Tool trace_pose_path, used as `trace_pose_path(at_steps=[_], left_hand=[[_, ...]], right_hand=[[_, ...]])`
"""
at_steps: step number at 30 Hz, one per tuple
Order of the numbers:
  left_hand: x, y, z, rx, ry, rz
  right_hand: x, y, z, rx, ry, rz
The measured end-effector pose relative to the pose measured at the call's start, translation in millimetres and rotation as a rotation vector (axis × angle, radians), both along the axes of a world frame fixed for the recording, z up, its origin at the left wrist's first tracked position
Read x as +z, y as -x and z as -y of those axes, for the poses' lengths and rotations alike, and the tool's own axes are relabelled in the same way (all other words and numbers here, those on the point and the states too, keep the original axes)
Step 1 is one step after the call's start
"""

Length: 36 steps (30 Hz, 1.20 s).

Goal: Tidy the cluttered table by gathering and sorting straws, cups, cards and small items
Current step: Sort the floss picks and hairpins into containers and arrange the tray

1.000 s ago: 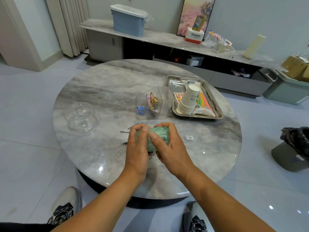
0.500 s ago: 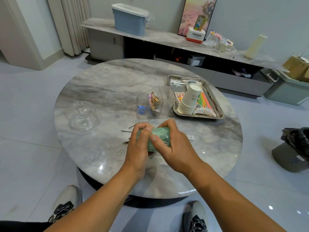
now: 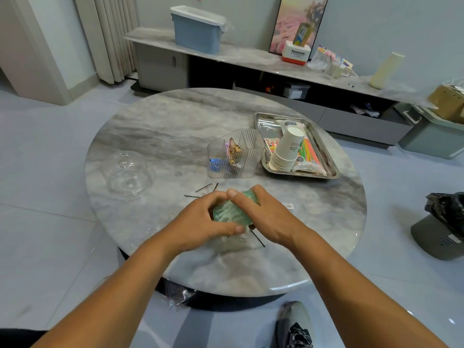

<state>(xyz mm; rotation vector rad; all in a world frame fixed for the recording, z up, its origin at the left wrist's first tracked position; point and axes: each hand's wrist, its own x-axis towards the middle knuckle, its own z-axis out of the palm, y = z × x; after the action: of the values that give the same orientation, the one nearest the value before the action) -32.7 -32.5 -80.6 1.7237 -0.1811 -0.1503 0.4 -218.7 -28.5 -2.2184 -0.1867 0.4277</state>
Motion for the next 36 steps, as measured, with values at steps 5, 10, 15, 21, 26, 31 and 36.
trace_pose_path(at_steps=[5, 10, 15, 21, 26, 31, 36], left_hand=[[-7, -4, -17, 0.256, -0.050, -0.016], [-28, 0, -51, 0.784, -0.209, 0.007], [-50, 2, -66, 0.863, -0.255, 0.011], [-44, 11, -37, 0.986, -0.456, 0.535], [-50, 9, 2, 0.835, -0.464, 0.714], [-62, 5, 12, 0.507, -0.534, 0.453], [-66, -23, 7, 0.431, -0.764, 0.095]], right_hand=[[0, -3, -10, -0.080, -0.198, -0.004], [-50, 4, 13, -0.384, -0.109, 0.390], [-106, 17, 23, -0.314, 0.100, 0.381], [-110, -3, 27, -0.275, 0.272, 0.385], [-111, -8, 31, -0.198, 0.311, 0.418], [-113, -11, 24, -0.197, 0.317, 0.371], [-114, -15, 7, -0.163, 0.330, 0.343]])
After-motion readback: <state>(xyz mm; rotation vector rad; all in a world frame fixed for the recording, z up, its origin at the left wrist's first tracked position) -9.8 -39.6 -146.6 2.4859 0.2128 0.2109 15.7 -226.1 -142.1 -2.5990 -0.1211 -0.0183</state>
